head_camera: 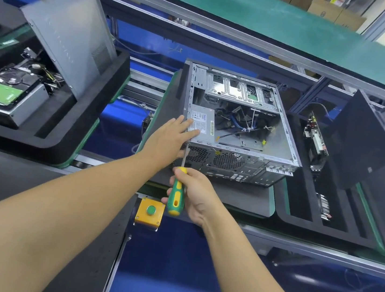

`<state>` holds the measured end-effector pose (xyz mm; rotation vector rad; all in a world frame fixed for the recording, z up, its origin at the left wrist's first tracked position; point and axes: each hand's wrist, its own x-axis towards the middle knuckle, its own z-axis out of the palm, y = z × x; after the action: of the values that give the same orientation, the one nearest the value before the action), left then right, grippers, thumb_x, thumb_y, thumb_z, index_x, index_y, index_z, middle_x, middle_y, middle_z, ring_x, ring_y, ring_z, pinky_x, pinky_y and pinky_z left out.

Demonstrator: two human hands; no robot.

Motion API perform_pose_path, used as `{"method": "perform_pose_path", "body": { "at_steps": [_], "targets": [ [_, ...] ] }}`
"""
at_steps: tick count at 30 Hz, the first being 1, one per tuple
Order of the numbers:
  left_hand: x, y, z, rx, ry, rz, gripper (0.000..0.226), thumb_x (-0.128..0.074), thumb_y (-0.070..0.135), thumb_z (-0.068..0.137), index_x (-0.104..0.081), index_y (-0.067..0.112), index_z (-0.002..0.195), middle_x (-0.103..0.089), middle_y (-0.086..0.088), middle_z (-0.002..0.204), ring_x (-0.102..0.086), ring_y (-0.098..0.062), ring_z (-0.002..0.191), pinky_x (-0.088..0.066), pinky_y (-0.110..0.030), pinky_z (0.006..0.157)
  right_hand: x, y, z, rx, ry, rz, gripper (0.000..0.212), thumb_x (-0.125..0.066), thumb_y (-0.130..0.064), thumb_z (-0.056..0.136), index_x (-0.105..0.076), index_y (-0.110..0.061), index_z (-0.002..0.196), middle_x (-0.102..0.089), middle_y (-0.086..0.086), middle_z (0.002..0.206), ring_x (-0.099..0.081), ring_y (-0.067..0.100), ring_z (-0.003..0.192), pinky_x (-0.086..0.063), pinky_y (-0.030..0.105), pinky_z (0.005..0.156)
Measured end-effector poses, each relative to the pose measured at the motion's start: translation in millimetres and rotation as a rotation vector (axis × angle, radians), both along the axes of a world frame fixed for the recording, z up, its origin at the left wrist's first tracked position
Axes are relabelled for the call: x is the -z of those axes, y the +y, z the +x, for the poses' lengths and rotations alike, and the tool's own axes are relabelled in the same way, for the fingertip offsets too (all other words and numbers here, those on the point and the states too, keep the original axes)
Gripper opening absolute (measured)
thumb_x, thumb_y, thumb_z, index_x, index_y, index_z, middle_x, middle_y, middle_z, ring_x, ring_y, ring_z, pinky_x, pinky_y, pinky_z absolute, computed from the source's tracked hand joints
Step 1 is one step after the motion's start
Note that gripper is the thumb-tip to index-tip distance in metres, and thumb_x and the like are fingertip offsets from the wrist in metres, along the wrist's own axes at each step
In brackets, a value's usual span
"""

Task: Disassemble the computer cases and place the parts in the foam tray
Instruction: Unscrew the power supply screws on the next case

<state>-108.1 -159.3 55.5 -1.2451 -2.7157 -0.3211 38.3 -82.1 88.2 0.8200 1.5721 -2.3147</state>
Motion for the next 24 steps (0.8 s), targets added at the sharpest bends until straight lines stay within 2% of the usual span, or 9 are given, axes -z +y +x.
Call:
{"method": "perform_pose_path", "body": {
  "at_steps": [3, 7, 9, 11, 13, 16, 18, 21, 24],
  "targets": [
    [0.6, 2.1, -1.0, -0.005, 0.014, -0.027, 0.071, -0.06, 0.048, 0.094, -0.031, 0.024, 0.154, -0.023, -0.007, 0.163, -0.018, -0.03, 0.151, -0.013, -0.039, 0.123, 0.7, -0.1, 0.4, 0.02, 0.01, -0.038, 0.012, -0.055, -0.015, 0.103, -0.057, -0.006, 0.11, -0.059, 0.006, 0.074, -0.055, 0.018, 0.057, -0.053, 0.032, 0.052],
    [3.6, 9.7, 0.4, -0.049, 0.018, 0.014, 0.067, -0.063, 0.039, 0.094, -0.035, 0.022, 0.152, -0.031, -0.007, 0.161, -0.022, -0.03, 0.15, -0.013, -0.039, 0.122, 0.8, 8.3, 0.1, 0.049, -0.047, -0.154, 0.022, -0.052, -0.018, 0.104, -0.056, 0.002, 0.113, -0.073, 0.013, 0.084, -0.054, 0.014, 0.055, -0.049, 0.026, 0.049],
    [3.8, 9.1, 1.2, -0.059, 0.019, 0.026, 0.066, -0.066, 0.036, 0.093, -0.039, 0.021, 0.151, -0.034, -0.008, 0.159, -0.025, -0.03, 0.149, -0.015, -0.039, 0.122, -0.3, 11.3, -0.9, 0.021, -0.075, -0.176, 0.028, -0.051, -0.021, 0.104, -0.058, 0.005, 0.111, -0.075, 0.019, 0.094, -0.057, 0.013, 0.058, -0.052, 0.024, 0.052],
    [4.4, 8.0, 1.8, -0.059, 0.022, 0.029, 0.065, -0.067, 0.035, 0.092, -0.04, 0.02, 0.15, -0.035, -0.008, 0.159, -0.026, -0.031, 0.149, -0.016, -0.039, 0.122, 1.1, 10.4, -1.2, 0.012, -0.07, -0.172, 0.023, -0.052, -0.022, 0.104, -0.058, 0.001, 0.105, -0.075, 0.02, 0.091, -0.063, 0.017, 0.063, -0.057, 0.026, 0.057],
    [4.7, 8.8, 2.1, -0.051, 0.021, 0.036, 0.064, -0.067, 0.034, 0.093, -0.041, 0.02, 0.15, -0.034, -0.008, 0.159, -0.026, -0.031, 0.149, -0.015, -0.039, 0.123, 4.9, 5.3, 1.3, -0.003, -0.074, -0.023, 0.017, -0.053, -0.024, 0.104, -0.054, -0.008, 0.1, -0.074, 0.014, 0.08, -0.067, 0.022, 0.058, -0.06, 0.033, 0.056],
    [4.6, 10.3, 4.3, -0.071, 0.054, 0.014, 0.064, -0.064, 0.034, 0.096, -0.037, 0.02, 0.152, -0.032, -0.008, 0.16, -0.025, -0.03, 0.149, -0.014, -0.038, 0.123, 14.9, -1.2, 5.9, -0.064, -0.063, 0.46, 0.019, -0.051, -0.031, 0.101, -0.045, -0.014, 0.093, -0.059, 0.01, 0.075, -0.056, 0.018, 0.041, -0.05, 0.03, 0.046],
    [5.0, 10.8, 5.3, -0.086, 0.073, 0.009, 0.063, -0.061, 0.034, 0.098, -0.035, 0.02, 0.153, -0.031, -0.008, 0.16, -0.024, -0.03, 0.149, -0.014, -0.038, 0.124, 17.3, -2.1, 4.9, -0.076, -0.05, 0.545, 0.022, -0.05, -0.034, 0.101, -0.045, -0.015, 0.093, -0.052, 0.009, 0.077, -0.048, 0.014, 0.038, -0.047, 0.03, 0.046],
    [4.5, 11.8, 5.0, -0.084, 0.069, 0.017, 0.062, -0.059, 0.033, 0.099, -0.033, 0.02, 0.154, -0.028, -0.008, 0.162, -0.022, -0.029, 0.15, -0.013, -0.036, 0.124, 6.4, 0.1, 0.0, -0.03, -0.095, 0.212, 0.022, -0.051, -0.035, 0.102, -0.051, -0.013, 0.101, -0.052, 0.005, 0.074, -0.046, 0.015, 0.04, -0.048, 0.029, 0.049],
    [2.5, 11.2, 4.2, -0.091, 0.046, 0.041, 0.062, -0.061, 0.032, 0.098, -0.035, 0.02, 0.153, -0.03, -0.006, 0.161, -0.022, -0.028, 0.15, -0.014, -0.036, 0.124, -4.4, 7.9, -2.5, -0.045, -0.149, -0.138, 0.026, -0.041, -0.029, 0.098, -0.055, -0.007, 0.102, -0.053, 0.005, 0.066, -0.045, 0.02, 0.045, -0.047, 0.031, 0.055]
  ]
}}
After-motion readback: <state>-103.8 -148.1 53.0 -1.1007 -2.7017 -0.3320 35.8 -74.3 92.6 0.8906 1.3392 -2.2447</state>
